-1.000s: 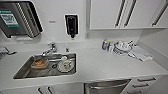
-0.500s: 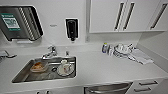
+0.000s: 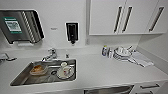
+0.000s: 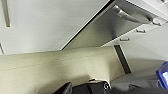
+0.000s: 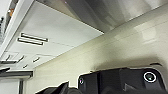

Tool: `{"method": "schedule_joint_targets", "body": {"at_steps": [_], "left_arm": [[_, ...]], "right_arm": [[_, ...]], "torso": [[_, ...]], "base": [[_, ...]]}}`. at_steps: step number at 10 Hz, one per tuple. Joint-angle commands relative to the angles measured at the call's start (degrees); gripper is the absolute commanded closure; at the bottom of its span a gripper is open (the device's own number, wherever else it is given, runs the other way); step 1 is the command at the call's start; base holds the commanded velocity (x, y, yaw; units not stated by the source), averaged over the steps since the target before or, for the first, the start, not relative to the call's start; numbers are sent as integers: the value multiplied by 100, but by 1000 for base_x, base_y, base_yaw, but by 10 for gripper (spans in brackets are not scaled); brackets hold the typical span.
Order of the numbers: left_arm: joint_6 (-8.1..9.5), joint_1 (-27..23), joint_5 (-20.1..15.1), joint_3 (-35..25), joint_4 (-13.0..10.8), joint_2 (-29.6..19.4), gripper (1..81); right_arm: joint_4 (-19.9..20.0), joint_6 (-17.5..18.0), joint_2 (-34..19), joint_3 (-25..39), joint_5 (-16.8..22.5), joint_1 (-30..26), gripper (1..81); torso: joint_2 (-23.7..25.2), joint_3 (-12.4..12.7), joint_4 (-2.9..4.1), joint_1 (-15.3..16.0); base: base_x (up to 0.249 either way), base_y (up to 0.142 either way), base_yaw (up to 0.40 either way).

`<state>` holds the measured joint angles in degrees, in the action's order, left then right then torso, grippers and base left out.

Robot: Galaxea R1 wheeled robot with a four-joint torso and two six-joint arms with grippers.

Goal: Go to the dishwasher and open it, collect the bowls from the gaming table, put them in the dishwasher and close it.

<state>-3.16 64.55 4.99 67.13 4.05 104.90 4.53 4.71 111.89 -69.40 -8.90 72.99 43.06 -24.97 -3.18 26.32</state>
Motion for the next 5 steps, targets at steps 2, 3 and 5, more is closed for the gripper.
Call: {"method": "schedule_joint_targets", "body": {"at_steps": [2,3,5], "left_arm": [[-9,-482,-428,-350,-80,-513,10],[-18,-482,-428,-403,-80,-531,10],[-18,-482,-428,-394,-80,-531,10]], "right_arm": [[4,494,-480,296,292,-665,10],[4,653,-532,331,292,-754,10],[-5,988,-735,499,275,-921,10]], "torso": [[711,-671,0,457],[929,-873,0,594],[1310,-700,0,840]], "base": [[0,0,0],[0,0,0],[0,0,0]]}}
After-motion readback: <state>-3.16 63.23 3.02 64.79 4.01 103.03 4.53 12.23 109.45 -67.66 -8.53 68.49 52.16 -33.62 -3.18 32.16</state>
